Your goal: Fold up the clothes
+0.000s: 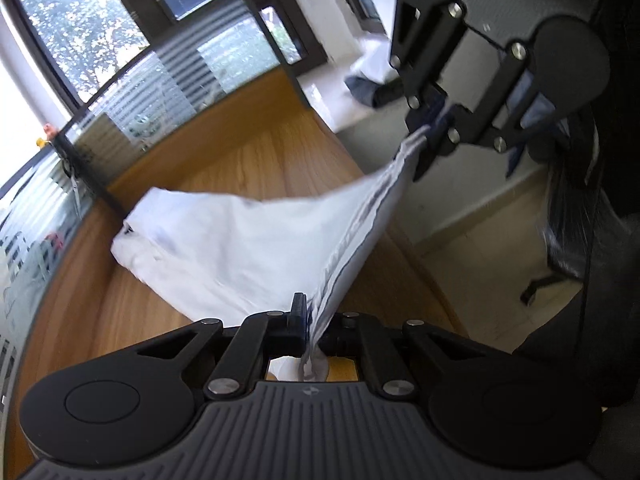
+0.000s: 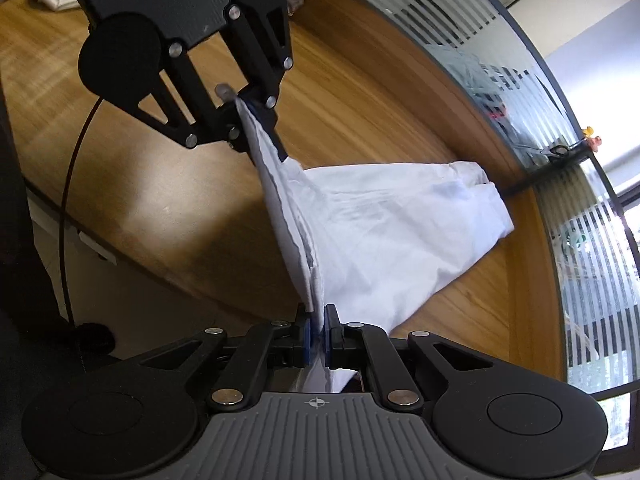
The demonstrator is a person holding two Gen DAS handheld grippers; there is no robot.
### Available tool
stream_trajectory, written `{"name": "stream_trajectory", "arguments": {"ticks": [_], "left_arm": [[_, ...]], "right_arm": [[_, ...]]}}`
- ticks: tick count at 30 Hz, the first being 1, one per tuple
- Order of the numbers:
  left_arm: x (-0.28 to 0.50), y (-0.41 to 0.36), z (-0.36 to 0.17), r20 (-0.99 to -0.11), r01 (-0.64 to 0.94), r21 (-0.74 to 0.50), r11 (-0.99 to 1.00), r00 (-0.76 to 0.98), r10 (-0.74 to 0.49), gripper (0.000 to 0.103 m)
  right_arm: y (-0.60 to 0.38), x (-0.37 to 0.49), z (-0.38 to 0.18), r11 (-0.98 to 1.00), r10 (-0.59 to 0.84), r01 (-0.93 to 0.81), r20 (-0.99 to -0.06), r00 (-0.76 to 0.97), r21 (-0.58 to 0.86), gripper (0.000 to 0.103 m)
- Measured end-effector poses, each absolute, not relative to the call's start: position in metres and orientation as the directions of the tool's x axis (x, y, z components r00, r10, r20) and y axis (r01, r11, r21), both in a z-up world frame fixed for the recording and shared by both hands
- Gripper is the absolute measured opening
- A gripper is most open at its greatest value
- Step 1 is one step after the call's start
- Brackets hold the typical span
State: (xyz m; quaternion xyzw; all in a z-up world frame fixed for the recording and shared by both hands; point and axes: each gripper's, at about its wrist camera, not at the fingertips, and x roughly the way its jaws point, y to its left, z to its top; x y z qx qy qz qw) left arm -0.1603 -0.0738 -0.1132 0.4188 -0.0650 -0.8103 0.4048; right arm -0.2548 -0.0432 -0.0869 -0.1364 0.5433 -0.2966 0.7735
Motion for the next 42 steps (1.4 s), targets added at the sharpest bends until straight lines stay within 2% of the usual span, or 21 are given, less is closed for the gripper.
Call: {"name": "stream_trajectory", "arguments": {"ticks": [7,12,20,22,24,25,27,28,30,31,32,34,36,42], "left_arm": [[-0.157,-0.169,-0.077,-0.636,0.697,0.375,-0.612,-0.286,-0.716,0.011],[-0.147,-0.256,-0.079,-0.693,0.781,0.282,-0.557,-0.235,-0.681,0.019],[-0.124,-0.354,-0.119,-0.777,0.897,0.125,-0.424,-0.177,-0.604,0.021],[-0.117,-0.369,-0.131,-0.794,0.925,0.086,-0.369,-0.161,-0.587,0.023],[-0.11,-0.379,-0.14,-0.805,0.949,0.065,-0.308,-0.132,-0.578,0.032],[-0.106,-0.383,-0.143,-0.808,0.959,0.06,-0.277,-0.117,-0.578,0.033],[-0.097,-0.389,-0.145,-0.806,0.974,0.048,-0.22,-0.092,-0.585,0.033],[-0.092,-0.391,-0.145,-0.804,0.981,0.041,-0.19,-0.08,-0.589,0.033],[-0.08,-0.387,-0.14,-0.801,0.991,0.0,-0.132,-0.079,-0.594,0.033],[-0.074,-0.384,-0.137,-0.8,0.994,-0.027,-0.104,-0.084,-0.595,0.033],[-0.067,-0.381,-0.133,-0.798,0.996,-0.054,-0.075,-0.089,-0.596,0.033],[-0.057,-0.37,-0.127,-0.795,0.992,-0.12,-0.031,-0.115,-0.595,0.034],[-0.051,-0.357,-0.125,-0.791,0.984,-0.176,0.008,-0.137,-0.596,0.038],[-0.046,-0.346,-0.143,-0.794,0.958,-0.279,0.068,-0.191,-0.578,0.038]], "right_arm": [[-0.128,-0.255,-0.054,0.781,-0.615,0.314,-0.753,0.233,-0.54,0.008],[-0.209,-0.254,-0.054,0.804,-0.582,0.31,-0.779,0.232,-0.508,0.008],[-0.304,-0.255,-0.095,0.875,-0.464,0.285,-0.843,0.272,-0.39,0.008],[-0.322,-0.256,-0.109,0.89,-0.436,0.279,-0.853,0.286,-0.361,0.009],[-0.335,-0.256,-0.125,0.901,-0.411,0.274,-0.862,0.298,-0.335,0.01],[-0.34,-0.257,-0.132,0.904,-0.406,0.27,-0.861,0.305,-0.331,0.011],[-0.35,-0.258,-0.145,0.906,-0.406,0.264,-0.858,0.314,-0.332,0.021],[-0.353,-0.259,-0.15,0.904,-0.412,0.265,-0.851,0.326,-0.336,0.023],[-0.358,-0.264,-0.152,0.891,-0.439,0.292,-0.826,0.354,-0.349,0.036],[-0.36,-0.268,-0.15,0.878,-0.462,0.316,-0.809,0.362,-0.36,0.039],[-0.362,-0.272,-0.148,0.864,-0.485,0.341,-0.793,0.37,-0.37,0.048],[-0.367,-0.28,-0.141,0.837,-0.521,0.402,-0.763,0.383,-0.37,0.05],[-0.371,-0.294,-0.126,0.809,-0.528,0.503,-0.751,0.396,-0.303,0.057],[-0.364,-0.332,-0.118,0.686,-0.483,0.726,-0.78,0.397,-0.055,0.057]]}}
